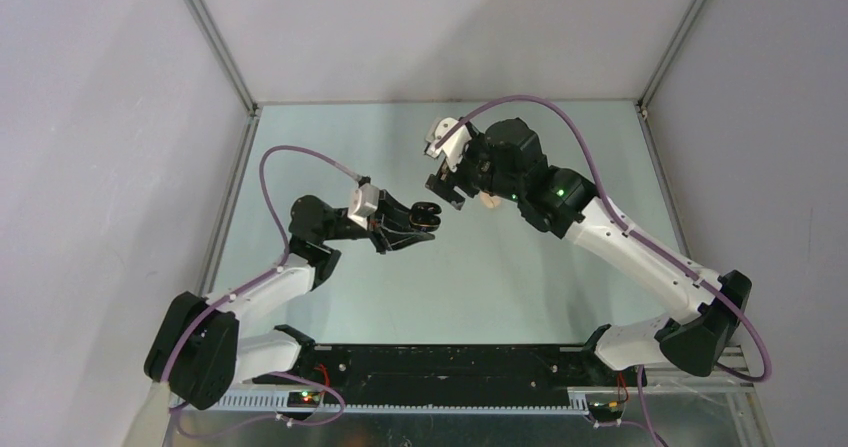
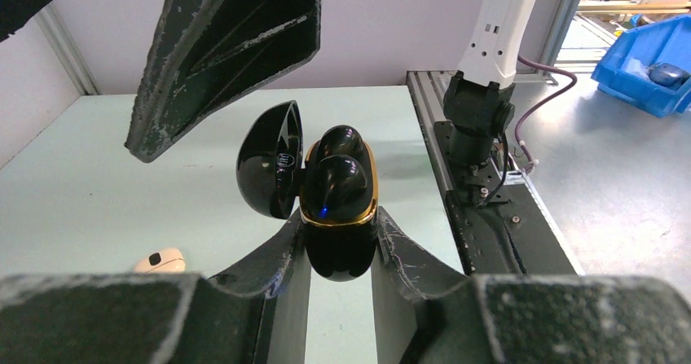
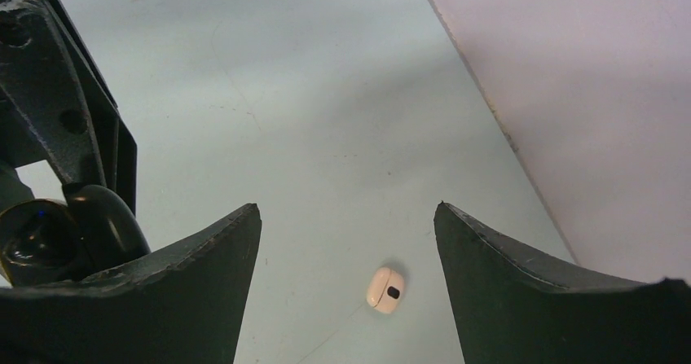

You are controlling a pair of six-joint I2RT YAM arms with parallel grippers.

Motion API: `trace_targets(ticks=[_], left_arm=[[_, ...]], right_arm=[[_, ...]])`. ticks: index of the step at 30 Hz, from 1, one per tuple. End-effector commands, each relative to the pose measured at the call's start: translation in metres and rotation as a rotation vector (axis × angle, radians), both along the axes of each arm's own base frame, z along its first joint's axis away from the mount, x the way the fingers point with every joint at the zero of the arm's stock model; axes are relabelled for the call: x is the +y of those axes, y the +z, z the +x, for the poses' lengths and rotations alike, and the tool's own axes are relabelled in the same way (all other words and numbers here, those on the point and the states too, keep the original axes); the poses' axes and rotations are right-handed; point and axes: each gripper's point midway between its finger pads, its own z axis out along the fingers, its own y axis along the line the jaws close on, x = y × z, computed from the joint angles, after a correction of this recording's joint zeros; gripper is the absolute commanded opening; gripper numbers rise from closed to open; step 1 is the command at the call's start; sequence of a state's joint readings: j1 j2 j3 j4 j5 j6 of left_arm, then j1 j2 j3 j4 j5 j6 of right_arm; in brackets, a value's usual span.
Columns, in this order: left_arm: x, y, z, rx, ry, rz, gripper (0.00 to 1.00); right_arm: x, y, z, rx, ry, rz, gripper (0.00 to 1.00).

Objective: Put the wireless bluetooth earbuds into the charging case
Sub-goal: Close the charging case with the earbuds.

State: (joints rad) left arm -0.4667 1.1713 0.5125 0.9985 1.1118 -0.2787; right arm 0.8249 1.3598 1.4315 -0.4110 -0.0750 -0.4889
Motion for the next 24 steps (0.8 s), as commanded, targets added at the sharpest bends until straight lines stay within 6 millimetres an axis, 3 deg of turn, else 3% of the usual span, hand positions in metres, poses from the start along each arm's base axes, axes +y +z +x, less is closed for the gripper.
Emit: trace_targets(ticks=[1, 7, 10, 12, 13, 14, 15, 16, 17, 19, 21, 24], left_arm=[[-0.003, 0.009, -0.002, -0.054, -0.019, -0.011, 0.24], [-0.006, 0.005, -0.003, -0.042, -0.032, -0.002, 0.24], [-0.007, 0.003, -0.002, -0.036, -0.032, 0.001, 0.24], [-0.007, 0.003, -0.002, -0.035, -0.029, 0.001, 0.24], [-0.007, 0.002, -0.002, -0.034, -0.029, 0.002, 0.24], [-0.007, 0.003, -0.001, -0.033, -0.029, 0.002, 0.24], [-0.008, 0.003, -0.001, -0.033, -0.028, 0.001, 0.24], [-0.008, 0.003, -0.001, -0.03, -0.028, 0.0, 0.24], [-0.008, 0.005, -0.001, -0.034, -0.027, -0.003, 0.24], [-0.008, 0.006, -0.001, -0.037, -0.028, -0.005, 0.24], [-0.007, 0.006, -0.001, -0.036, -0.026, -0.005, 0.24], [-0.007, 0.006, -0.001, -0.037, -0.023, -0.006, 0.24]], right_arm=[[-0.006, 0.025, 0.003, -0.069, -0.023, 0.059, 0.83], [-0.003, 0.022, -0.001, -0.062, 0.0, 0.059, 0.83], [0.002, 0.024, -0.015, -0.052, 0.072, 0.059, 0.83], [0.006, 0.025, -0.035, -0.039, 0.166, 0.033, 0.83], [0.007, 0.017, -0.05, -0.009, 0.239, -0.009, 0.83], [0.01, 0.025, -0.061, -0.013, 0.291, -0.012, 0.83], [0.009, 0.016, -0.081, 0.031, 0.38, -0.05, 0.83], [0.011, 0.024, -0.094, 0.031, 0.433, -0.05, 0.83], [0.008, 0.02, -0.115, 0.073, 0.521, -0.068, 0.83], [0.004, 0.038, -0.14, 0.082, 0.618, -0.028, 0.83], [-0.002, 0.059, -0.153, 0.056, 0.657, 0.03, 0.83], [-0.012, 0.075, -0.154, 0.042, 0.638, 0.069, 0.88]])
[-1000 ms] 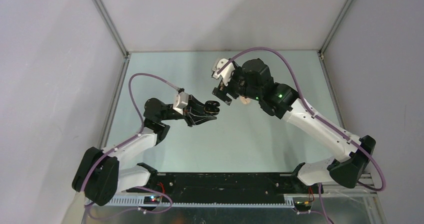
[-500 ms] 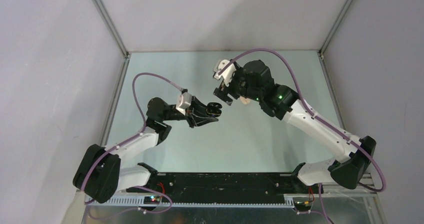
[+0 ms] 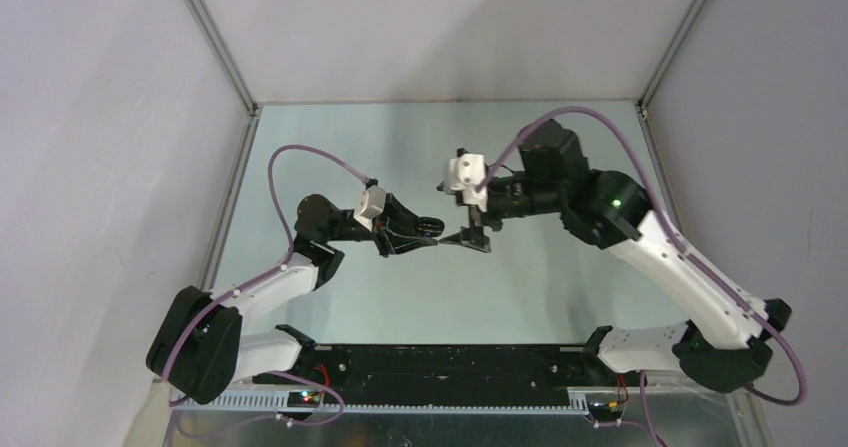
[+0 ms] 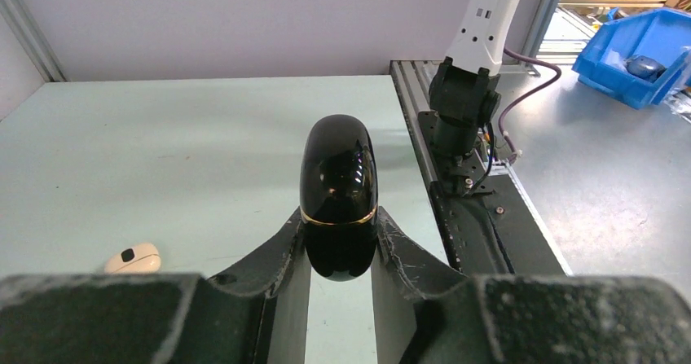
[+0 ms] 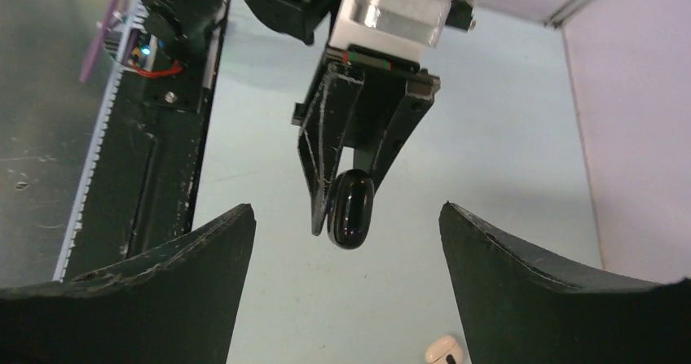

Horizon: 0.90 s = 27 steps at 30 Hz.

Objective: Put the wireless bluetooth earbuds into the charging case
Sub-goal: Close the charging case with the earbuds, then place the charging case with the earbuds at the center of the board.

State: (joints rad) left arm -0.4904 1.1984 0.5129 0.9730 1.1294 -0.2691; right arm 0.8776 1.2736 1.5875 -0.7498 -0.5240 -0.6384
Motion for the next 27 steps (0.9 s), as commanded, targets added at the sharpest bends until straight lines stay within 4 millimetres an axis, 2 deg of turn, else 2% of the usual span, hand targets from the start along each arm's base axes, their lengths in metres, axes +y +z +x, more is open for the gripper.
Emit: trace_targets(ticks=[1, 7, 8, 10, 12, 13, 14, 15, 16, 17, 18, 19, 20, 24, 27], left_arm=[[-0.002, 0.017, 0.005, -0.069, 0.015, -0.035, 0.24], [-0.002, 0.02, 0.006, -0.065, 0.019, -0.04, 0.24], [-0.002, 0.019, 0.007, -0.059, 0.023, -0.036, 0.24], [-0.002, 0.016, 0.011, -0.045, 0.04, -0.022, 0.24], [-0.003, 0.01, 0.019, -0.019, 0.071, 0.008, 0.24], [-0.003, 0.0, 0.026, 0.007, 0.101, 0.042, 0.24], [-0.003, 0.0, 0.03, 0.008, 0.117, 0.052, 0.24], [-0.002, -0.009, 0.039, 0.031, 0.162, 0.084, 0.24], [-0.003, -0.008, 0.046, 0.032, 0.189, 0.094, 0.25], [-0.001, -0.017, 0.056, 0.056, 0.248, 0.131, 0.26], [-0.001, -0.017, 0.065, 0.062, 0.279, 0.145, 0.26], [0.003, -0.03, 0.074, 0.092, 0.329, 0.198, 0.26], [0.003, -0.031, 0.085, 0.097, 0.369, 0.22, 0.26], [0.007, -0.058, 0.095, 0.138, 0.394, 0.337, 0.26], [0.009, -0.078, 0.1, 0.194, 0.396, 0.412, 0.26]], right_arm=[[-0.021, 0.042, -0.037, -0.003, 0.105, 0.097, 0.89], [-0.028, 0.044, -0.018, -0.017, 0.018, 0.109, 0.91], [-0.03, 0.048, -0.008, -0.037, -0.037, 0.119, 0.97], [-0.039, 0.049, 0.02, -0.065, -0.186, 0.126, 0.99], [-0.057, 0.058, 0.049, -0.111, -0.347, 0.155, 0.99], [-0.07, 0.048, 0.064, -0.107, -0.416, 0.144, 0.99], [-0.08, 0.058, 0.072, -0.144, -0.468, 0.186, 0.99], [-0.093, 0.041, 0.086, -0.131, -0.531, 0.166, 0.99], [-0.103, 0.033, 0.094, -0.135, -0.591, 0.181, 0.99], [-0.115, 0.03, 0.103, -0.143, -0.643, 0.189, 0.99], [-0.124, 0.02, 0.108, -0.147, -0.685, 0.194, 0.99], [-0.134, 0.014, 0.114, -0.138, -0.73, 0.197, 0.99], [-0.142, 0.002, 0.119, -0.129, -0.759, 0.187, 0.99], [-0.153, -0.031, 0.128, -0.071, -0.795, 0.16, 0.99], [-0.154, -0.044, 0.133, -0.047, -0.805, 0.148, 0.99]])
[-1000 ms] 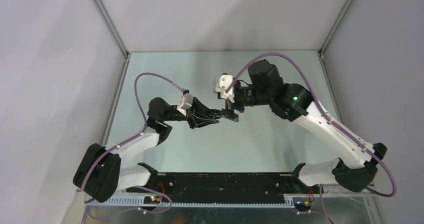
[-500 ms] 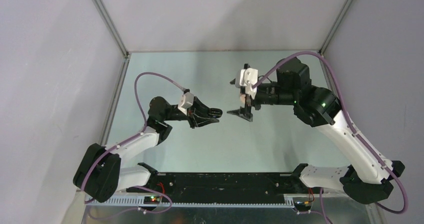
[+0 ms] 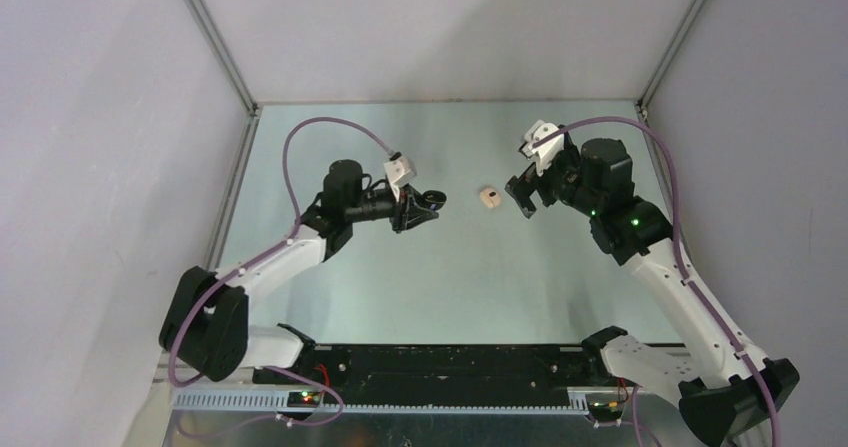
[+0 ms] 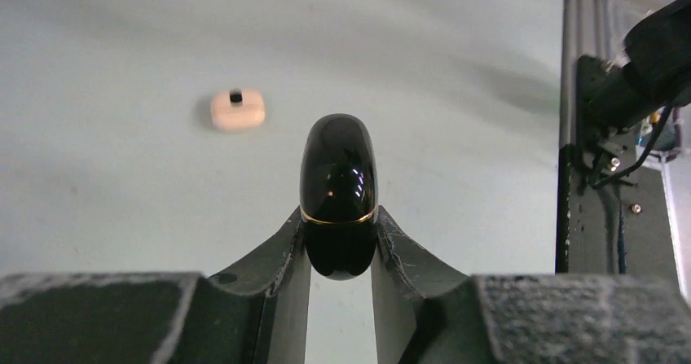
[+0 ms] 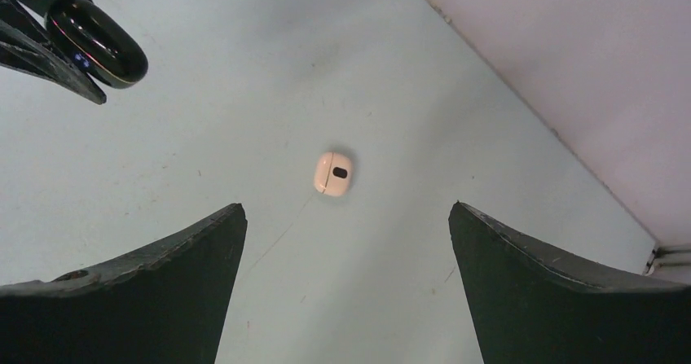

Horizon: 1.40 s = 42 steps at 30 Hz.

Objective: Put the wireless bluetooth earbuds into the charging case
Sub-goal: Place the charging case with the earbuds at the center of the board.

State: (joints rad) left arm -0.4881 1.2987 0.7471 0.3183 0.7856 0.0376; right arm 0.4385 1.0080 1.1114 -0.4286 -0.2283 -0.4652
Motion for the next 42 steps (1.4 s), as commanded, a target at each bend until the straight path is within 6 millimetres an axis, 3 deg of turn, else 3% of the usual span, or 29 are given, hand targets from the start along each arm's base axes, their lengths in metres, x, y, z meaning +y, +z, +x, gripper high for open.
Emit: trace_targets(ticks=[1, 9, 15, 21, 27, 34, 37, 38, 41, 42], left_arm=[[0.011, -0.036, 0.016, 0.08, 0.053, 0.15, 0.26], [0.019, -0.102, 0.046, 0.472, 0.132, 0.281, 0.26], [0.03, -0.142, 0.079, 0.629, 0.238, 0.364, 0.28], [0.036, -0.171, 0.098, 0.83, 0.294, 0.418, 0.3], [0.038, -0.182, 0.102, 0.935, 0.316, 0.409, 0.42], [0.05, -0.189, 0.099, 0.963, 0.34, 0.452, 0.72], [0.057, -0.184, 0.095, 0.944, 0.333, 0.474, 0.86], [0.06, -0.18, 0.092, 0.919, 0.312, 0.489, 0.96], [0.074, -0.171, 0.083, 0.811, 0.248, 0.55, 0.99], [0.077, -0.159, 0.081, 0.782, 0.242, 0.549, 0.99]], right_arm=[[-0.002, 0.013, 0.013, -0.058, -0.036, 0.062, 0.99], [-0.001, 0.008, 0.011, -0.072, -0.032, 0.055, 0.99], [-0.004, 0.006, 0.013, -0.09, -0.047, 0.046, 0.99], [0.001, 0.005, 0.013, -0.108, -0.045, 0.028, 0.99], [0.001, 0.003, 0.014, -0.119, -0.053, 0.013, 1.0], [-0.002, 0.007, 0.016, -0.139, -0.072, 0.008, 0.99], [-0.017, 0.017, 0.021, -0.181, -0.12, 0.001, 0.99], [-0.022, 0.022, 0.019, -0.187, -0.136, 0.016, 1.0], [-0.041, 0.028, 0.014, -0.171, -0.165, 0.024, 0.99], [-0.05, 0.027, 0.01, -0.162, -0.191, 0.02, 1.0]])
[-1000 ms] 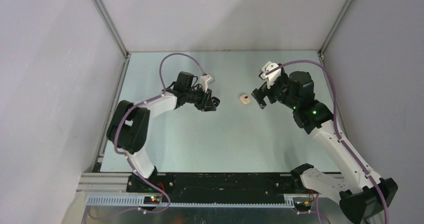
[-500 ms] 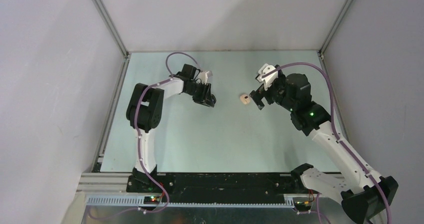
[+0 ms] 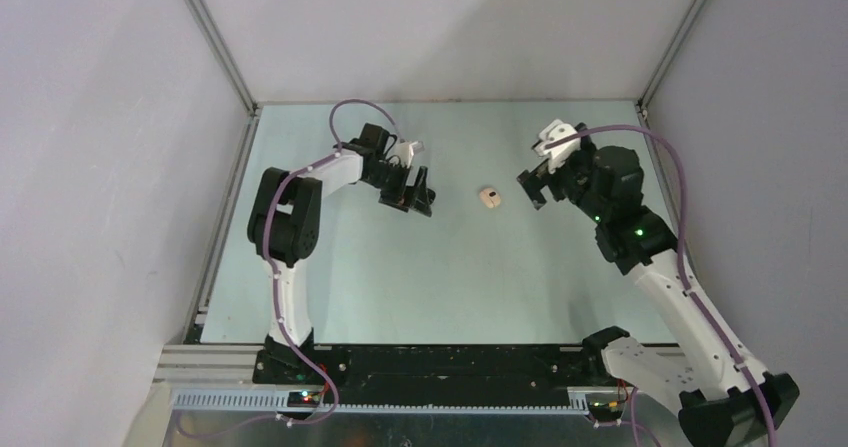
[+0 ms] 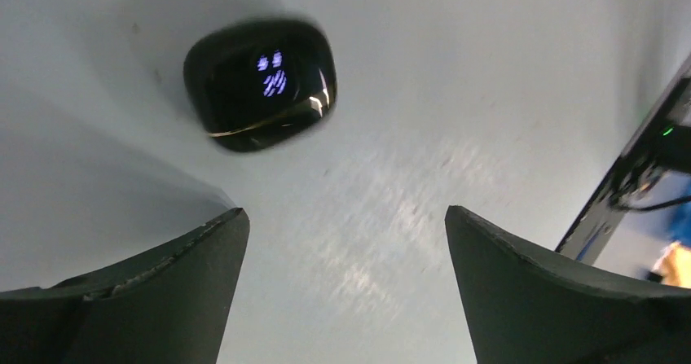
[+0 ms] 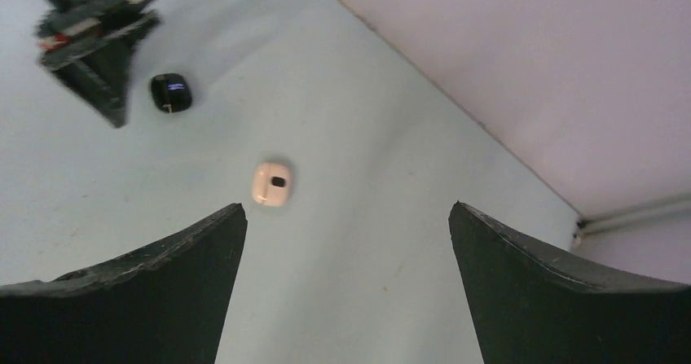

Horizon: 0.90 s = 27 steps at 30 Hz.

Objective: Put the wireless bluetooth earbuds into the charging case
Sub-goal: Place the charging case with the earbuds at the center of the board, then reset both arms

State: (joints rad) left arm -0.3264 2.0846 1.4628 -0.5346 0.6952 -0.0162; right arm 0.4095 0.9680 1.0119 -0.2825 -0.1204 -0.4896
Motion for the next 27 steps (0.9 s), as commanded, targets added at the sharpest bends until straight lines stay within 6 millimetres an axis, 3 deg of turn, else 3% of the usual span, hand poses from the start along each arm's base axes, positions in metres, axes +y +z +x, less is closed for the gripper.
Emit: trace_targets(ticks=[1, 5, 7, 8, 9, 10, 11, 12, 13, 14, 15, 18, 21, 25, 27], left_arm=[[0.046, 0.005, -0.023, -0.06, -0.093, 0.127, 0.99], [0.063, 0.052, -0.036, -0.151, -0.091, 0.068, 0.99], [0.077, 0.095, -0.042, -0.268, -0.069, 0.065, 0.99], [0.084, 0.105, -0.044, -0.299, -0.054, 0.078, 0.99], [0.094, 0.131, -0.046, -0.375, -0.023, 0.077, 0.99], [0.101, 0.141, -0.047, -0.41, -0.003, 0.084, 0.99], [0.113, 0.171, -0.05, -0.503, 0.044, 0.078, 0.99], [0.125, 0.182, -0.047, -0.546, 0.103, 0.086, 1.0], [0.135, 0.212, -0.055, -0.656, 0.152, 0.102, 0.99], [0.144, 0.224, -0.055, -0.705, 0.207, 0.111, 0.99], [0.157, 0.252, -0.066, -0.822, 0.272, 0.147, 0.99], [0.18, 0.288, -0.096, -1.043, 0.378, 0.21, 0.99], [0.205, 0.316, -0.145, -1.257, 0.459, 0.294, 0.99], [0.226, 0.307, -0.173, -1.259, 0.552, 0.374, 1.0], [0.233, 0.302, -0.175, -1.24, 0.626, 0.368, 1.0]], right_arm=[[-0.032, 0.028, -0.011, -0.056, -0.086, 0.033, 0.99], [-0.055, 0.034, -0.034, -0.045, -0.173, 0.067, 1.0], [-0.065, 0.043, -0.046, -0.056, -0.228, 0.133, 0.99], [-0.066, 0.047, -0.051, -0.062, -0.234, 0.162, 0.99], [-0.072, 0.061, -0.064, -0.099, -0.256, 0.221, 1.0], [-0.073, 0.064, -0.067, -0.106, -0.257, 0.242, 1.0], [-0.075, 0.076, -0.079, -0.146, -0.25, 0.288, 0.99], [-0.073, 0.078, -0.084, -0.155, -0.234, 0.316, 1.0], [-0.073, 0.089, -0.097, -0.2, -0.207, 0.35, 1.0], [-0.074, 0.097, -0.108, -0.227, -0.199, 0.389, 0.99], [-0.075, 0.101, -0.113, -0.239, -0.196, 0.409, 1.0], [-0.086, 0.109, -0.126, -0.273, -0.231, 0.459, 1.0], [-0.1, 0.104, -0.132, -0.281, -0.292, 0.444, 0.99], [-0.107, 0.094, -0.139, -0.288, -0.314, 0.439, 0.99], [-0.11, 0.088, -0.137, -0.28, -0.341, 0.44, 0.99]])
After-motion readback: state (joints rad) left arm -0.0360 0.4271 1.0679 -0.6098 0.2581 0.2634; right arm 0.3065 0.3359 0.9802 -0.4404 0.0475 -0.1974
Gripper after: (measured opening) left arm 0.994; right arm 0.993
